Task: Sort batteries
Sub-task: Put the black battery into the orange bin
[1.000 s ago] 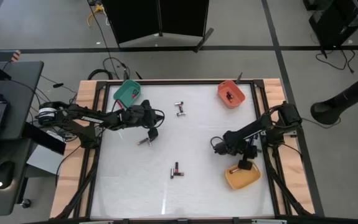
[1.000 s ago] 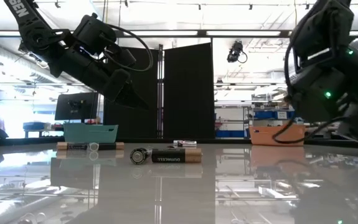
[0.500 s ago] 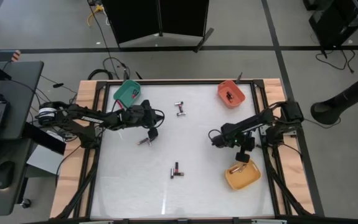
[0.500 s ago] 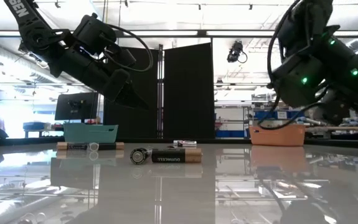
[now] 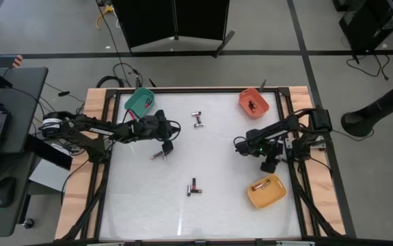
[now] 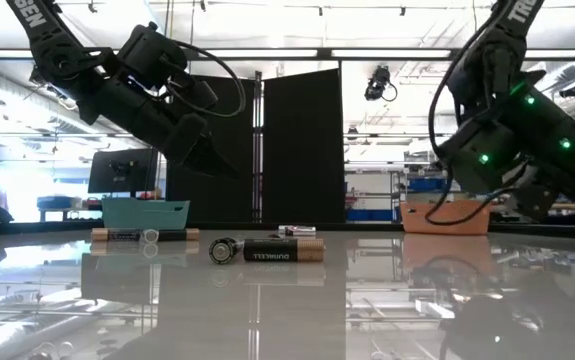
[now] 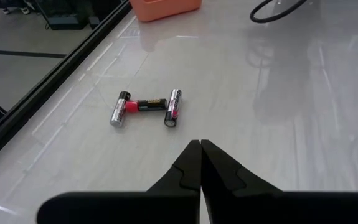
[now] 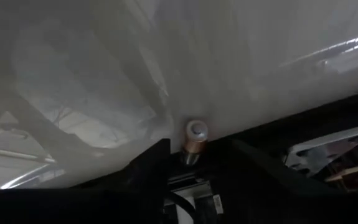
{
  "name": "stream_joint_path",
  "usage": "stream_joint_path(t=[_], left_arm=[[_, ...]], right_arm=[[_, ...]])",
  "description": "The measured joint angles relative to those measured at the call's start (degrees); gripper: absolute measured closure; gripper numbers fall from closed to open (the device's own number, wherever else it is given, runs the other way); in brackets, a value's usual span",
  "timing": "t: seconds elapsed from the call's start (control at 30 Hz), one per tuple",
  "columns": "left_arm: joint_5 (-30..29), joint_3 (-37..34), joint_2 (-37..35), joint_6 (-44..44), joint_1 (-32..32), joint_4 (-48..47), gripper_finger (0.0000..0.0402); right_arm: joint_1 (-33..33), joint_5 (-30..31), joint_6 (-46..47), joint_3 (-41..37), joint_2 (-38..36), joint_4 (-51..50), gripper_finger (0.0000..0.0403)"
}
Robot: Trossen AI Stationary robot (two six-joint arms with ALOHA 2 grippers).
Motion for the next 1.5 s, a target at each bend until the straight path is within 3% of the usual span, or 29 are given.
stream_joint_path(t=[0.23,0.5,0.9,1.0,1.13,1.33,1.5], left_arm=[[0.0,0.0,0.0,0.5,0.0,-0.1,0.0391],[0.0,0.0,0.0,0.4,0.0,-0.2,0.0391],[0.1,0.0,0.0,-1.5,0.0,3.9,0.0391],[3.1,0.0,0.0,-2.6,0.1,7.3,0.0391],[8.4,0.0,0.0,-5.3,0.7,12.9,0.0391],[15.1,0.0,0.0,-9.0,2.0,21.4,0.0391],[17.8,0.0,-0.1,-12.0,3.4,24.2,0.0391]], right_arm=[[-0.9,-2.7,-1.2,-3.4,-0.2,4.3,0.0238],[-0.9,-3.4,-3.4,-2.8,-0.2,4.7,0.0348],[0.0,5.0,-4.6,7.5,-3.2,2.3,0.0348],[0.0,8.8,-3.1,10.8,-6.4,4.4,0.0348],[-0.1,13.6,-1.3,12.1,-13.0,14.9,0.0348],[-0.5,19.9,-4.9,8.2,-22.2,43.8,0.0348],[-2.3,17.8,-12.3,4.2,-23.0,72.1,0.0348]])
